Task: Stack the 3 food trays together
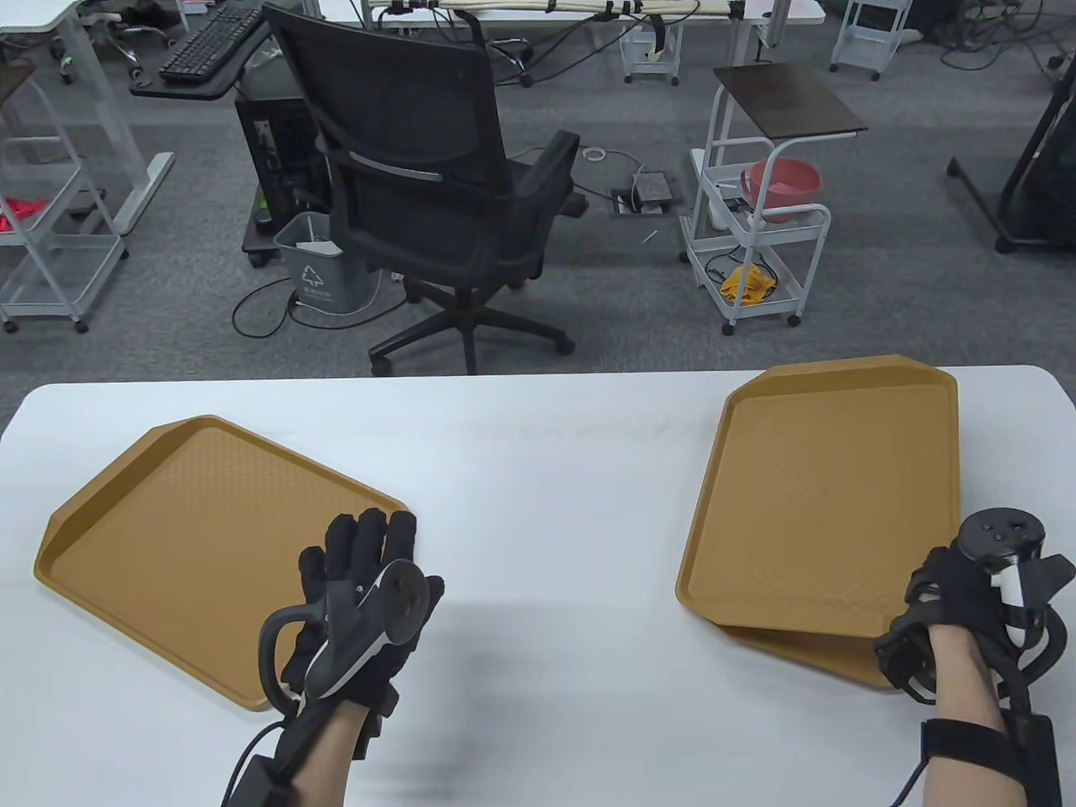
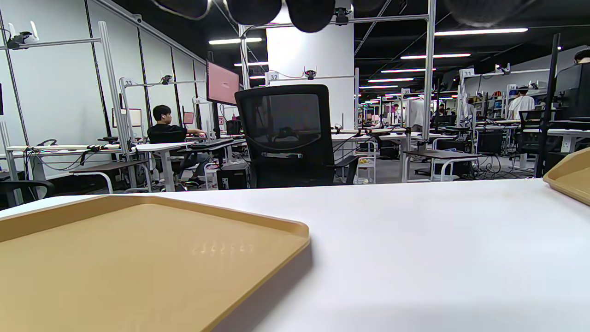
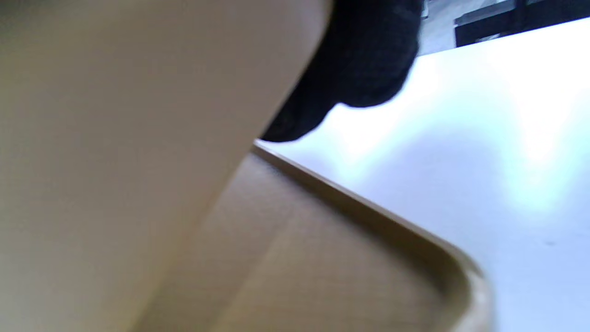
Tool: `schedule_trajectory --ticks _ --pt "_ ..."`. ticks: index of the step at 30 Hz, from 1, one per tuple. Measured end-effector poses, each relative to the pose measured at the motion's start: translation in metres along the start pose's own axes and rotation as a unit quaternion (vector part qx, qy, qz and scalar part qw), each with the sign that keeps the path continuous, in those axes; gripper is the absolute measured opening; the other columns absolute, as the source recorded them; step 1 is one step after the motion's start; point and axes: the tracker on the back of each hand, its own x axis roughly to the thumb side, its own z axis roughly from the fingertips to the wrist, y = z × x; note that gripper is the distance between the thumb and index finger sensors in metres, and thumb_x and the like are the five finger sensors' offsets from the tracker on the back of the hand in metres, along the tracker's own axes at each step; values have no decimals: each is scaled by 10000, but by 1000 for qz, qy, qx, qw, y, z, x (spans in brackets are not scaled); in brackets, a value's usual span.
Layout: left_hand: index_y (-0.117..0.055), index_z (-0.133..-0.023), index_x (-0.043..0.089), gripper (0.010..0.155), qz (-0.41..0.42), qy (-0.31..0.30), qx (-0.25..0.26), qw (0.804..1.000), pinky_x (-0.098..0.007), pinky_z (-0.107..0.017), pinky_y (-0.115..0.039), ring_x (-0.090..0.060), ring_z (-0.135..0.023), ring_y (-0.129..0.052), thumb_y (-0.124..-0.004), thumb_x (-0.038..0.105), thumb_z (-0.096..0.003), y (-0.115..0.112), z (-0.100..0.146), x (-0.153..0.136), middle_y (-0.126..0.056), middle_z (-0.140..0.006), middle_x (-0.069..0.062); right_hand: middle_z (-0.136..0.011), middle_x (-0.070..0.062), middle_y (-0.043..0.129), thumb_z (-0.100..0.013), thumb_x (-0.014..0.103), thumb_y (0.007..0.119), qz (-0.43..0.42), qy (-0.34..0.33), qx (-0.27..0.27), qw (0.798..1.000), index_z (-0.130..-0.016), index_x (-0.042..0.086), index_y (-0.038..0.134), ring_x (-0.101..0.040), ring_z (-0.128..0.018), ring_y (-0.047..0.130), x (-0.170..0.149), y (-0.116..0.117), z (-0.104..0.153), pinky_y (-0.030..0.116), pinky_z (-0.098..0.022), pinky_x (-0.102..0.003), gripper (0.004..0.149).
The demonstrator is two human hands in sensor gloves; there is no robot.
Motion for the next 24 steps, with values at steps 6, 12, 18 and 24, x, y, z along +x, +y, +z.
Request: schedule_trajectory --ticks 6,12,18,24 --pt "-268 -1145 409 781 -3 -1 -5 1000 -617 -852 -417 -340 -1217 -389 -570 688 -481 0 0 1 -329 -1267 45 -963 -110 746 -607 298 624 115 30 -8 993 -1108 182 414 -177 -643 958 -19 39 -20 837 -474 -300 556" --pt "-269 -1145 409 780 -9 2 -14 1000 -616 -853 -417 -339 -1217 -389 -570 688 -481 -3 -2 0 -330 -1267 45 -1022 -50 683 -611 318 616 179 58 -1 982 -1125 270 383 -184 -747 871 -29 67 -32 766 -618 -327 567" --pt "-269 -1145 409 780 -11 4 -19 1000 -617 -852 -418 -341 -1216 -389 -569 686 -482 -5 -3 -1 -328 -1267 43 -1075 -41 547 -605 341 617 187 73 10 980 -1127 324 364 -203 -846 739 -34 86 -38 654 -716 -373 580" --pt "-268 -1145 410 780 -11 4 -22 1000 -616 -852 -419 -339 -1216 -390 -569 687 -480 -5 -3 -1 -327 -1267 46 -1108 -71 501 -597 350 626 171 66 12 983 -1129 311 366 -235 -878 714 -36 86 -36 636 -728 -402 593"
